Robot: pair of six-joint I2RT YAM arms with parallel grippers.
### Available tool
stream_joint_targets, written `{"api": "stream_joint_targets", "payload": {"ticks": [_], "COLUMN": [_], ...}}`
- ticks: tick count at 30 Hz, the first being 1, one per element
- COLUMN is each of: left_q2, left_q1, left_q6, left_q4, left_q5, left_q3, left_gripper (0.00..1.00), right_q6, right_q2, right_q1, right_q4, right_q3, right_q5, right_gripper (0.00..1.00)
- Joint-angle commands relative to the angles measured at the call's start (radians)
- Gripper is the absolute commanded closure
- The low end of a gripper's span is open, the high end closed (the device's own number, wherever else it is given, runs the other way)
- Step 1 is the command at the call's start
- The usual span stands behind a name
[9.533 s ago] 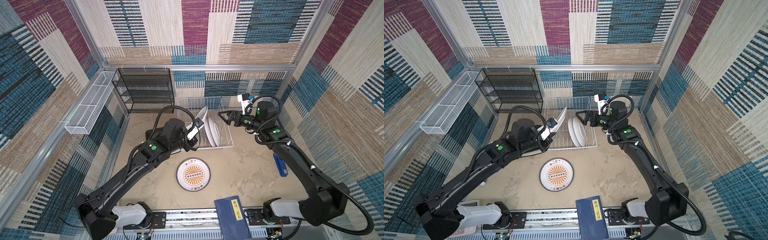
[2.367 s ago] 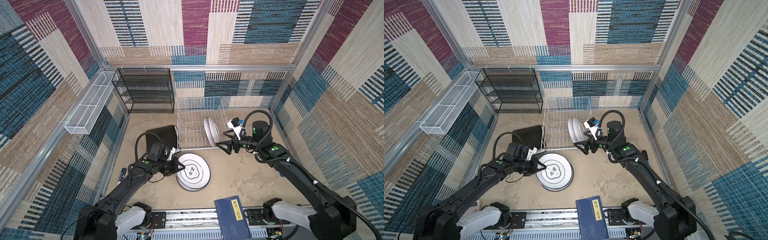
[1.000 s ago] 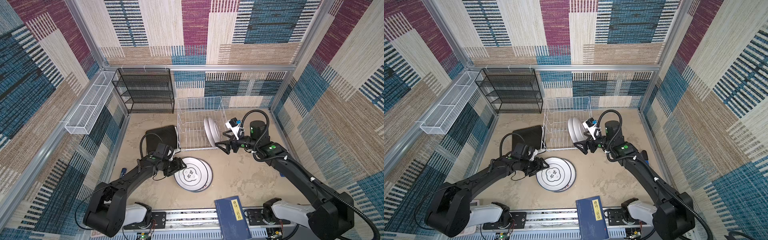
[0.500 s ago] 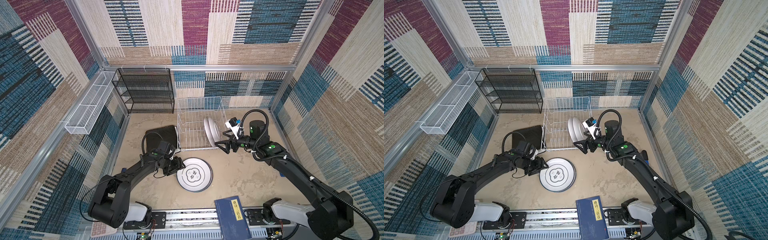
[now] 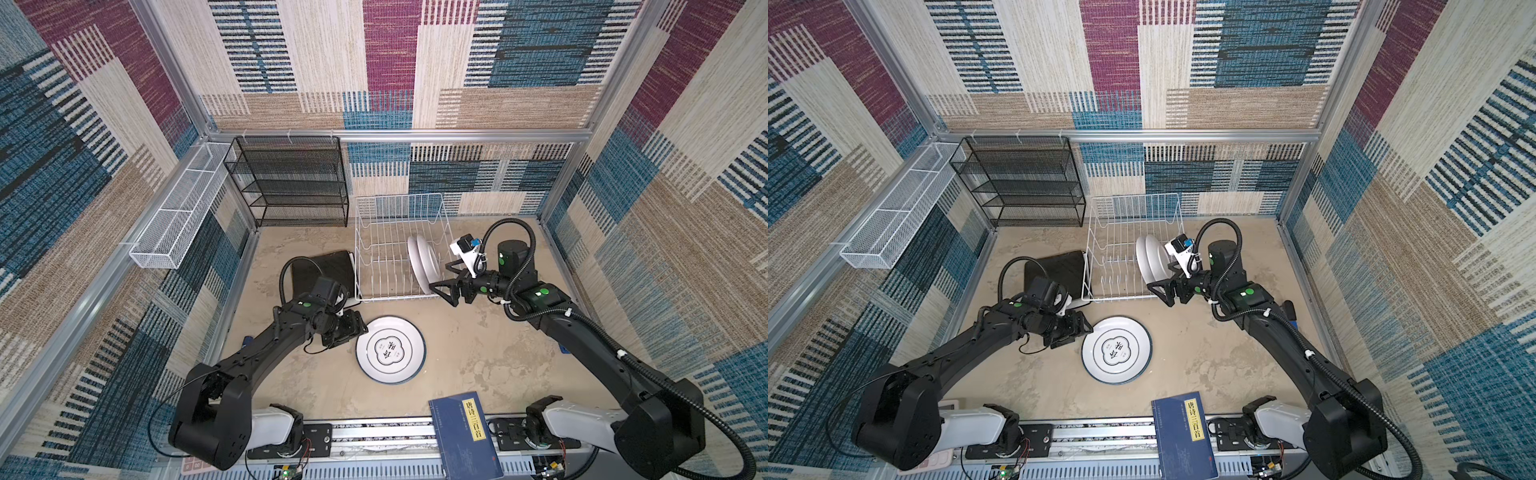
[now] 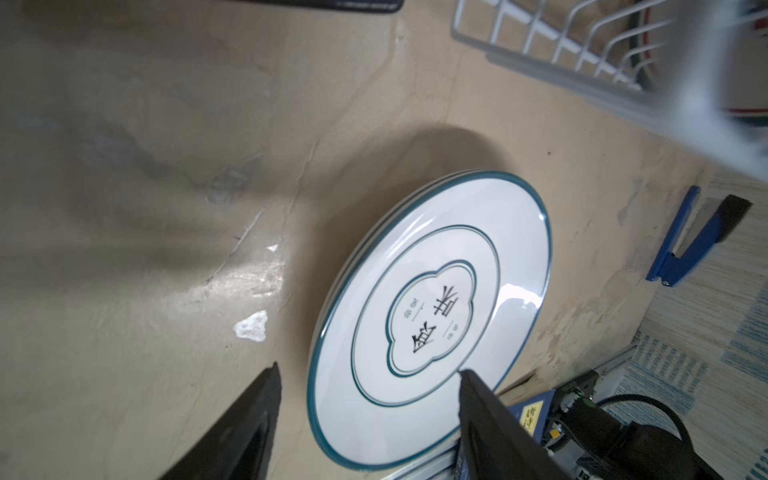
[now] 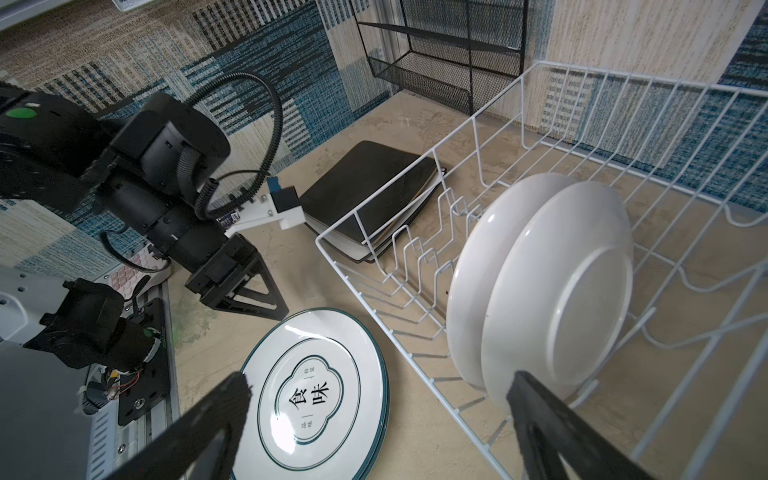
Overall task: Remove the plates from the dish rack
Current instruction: 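Open the left gripper and lift it off the stacked plates, then move the left gripper to the top edge of the white plates in the rack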
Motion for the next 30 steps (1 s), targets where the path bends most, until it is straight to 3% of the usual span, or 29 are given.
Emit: {"api": "stream_joint_targets", "payload": {"ticks": [1, 6, 13, 22, 30], "left_q2": [-0.061, -0.111, -0.07, 0.151, 0.39], "left_q1": [-0.001, -0.002, -0.007, -0.033, -0.114], "left_q6": [0.042, 0.064, 0.082, 0.118, 0.142], "left_q4": [-0.064, -0.09, -0.089, -0.089, -0.09], "left_q5": [-0.075, -0.074, -0.02, 0.029, 0.001], "left_q3": [0.054, 0.176, 0.36, 0.601, 0.809], "left_gripper": [0.29, 0.27, 0.26, 0.28, 0.32], "right_q6": [0.023, 0.037, 0.039, 0.075, 0.085], "right_q2": [-0.012, -0.045, -0.087, -0.111, -0.135], "right_q1": [0.001, 0.001, 0.001, 0.001, 0.001], "right_q4": [0.04, 0.092, 0.152, 0.169, 0.17], "right_q3": [-0.001, -0.034, -0.07, -0.091, -0.114], "right_q5": [0.044, 0.089, 0.172, 0.265, 0.313], "right_gripper": [0.01, 0.01, 0.01, 0.01, 0.01]}}
